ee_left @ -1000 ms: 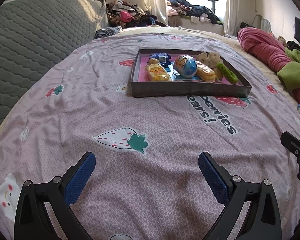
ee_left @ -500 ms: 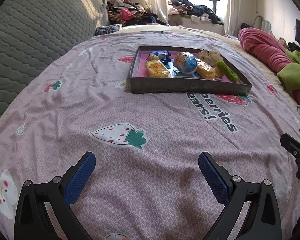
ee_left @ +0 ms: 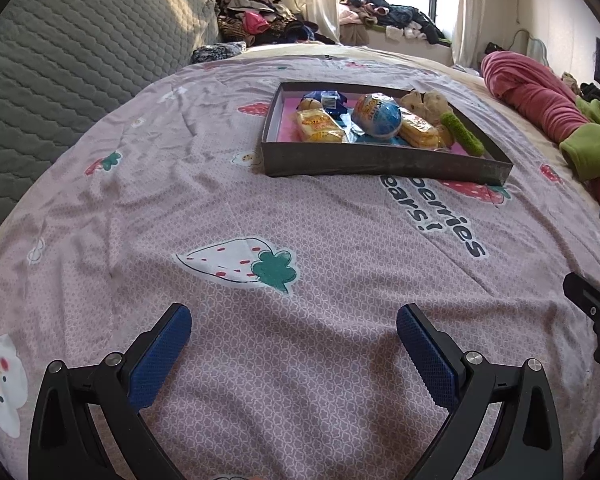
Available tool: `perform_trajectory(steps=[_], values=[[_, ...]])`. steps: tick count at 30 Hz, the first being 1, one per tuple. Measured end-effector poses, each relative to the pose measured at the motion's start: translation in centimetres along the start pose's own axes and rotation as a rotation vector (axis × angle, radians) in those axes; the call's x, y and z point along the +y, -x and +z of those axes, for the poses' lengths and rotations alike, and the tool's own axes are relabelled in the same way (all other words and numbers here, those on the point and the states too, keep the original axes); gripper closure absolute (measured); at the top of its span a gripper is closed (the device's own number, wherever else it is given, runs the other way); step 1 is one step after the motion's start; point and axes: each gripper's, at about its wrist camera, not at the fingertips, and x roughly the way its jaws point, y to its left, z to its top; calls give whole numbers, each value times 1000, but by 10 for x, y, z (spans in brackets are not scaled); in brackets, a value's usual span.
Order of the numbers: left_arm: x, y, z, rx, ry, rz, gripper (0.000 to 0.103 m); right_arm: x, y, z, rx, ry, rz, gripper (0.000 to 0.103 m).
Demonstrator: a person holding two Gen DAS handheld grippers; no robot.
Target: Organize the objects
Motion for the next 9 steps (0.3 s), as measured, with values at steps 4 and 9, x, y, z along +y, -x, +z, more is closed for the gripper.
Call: perform_trajectory(steps=[4, 9], values=[[0, -5, 1, -2, 3, 15, 1, 1, -5, -3, 11, 1, -1, 1], [2, -6, 3, -7, 11, -3, 1, 1, -13, -7, 32, 7, -2, 1]])
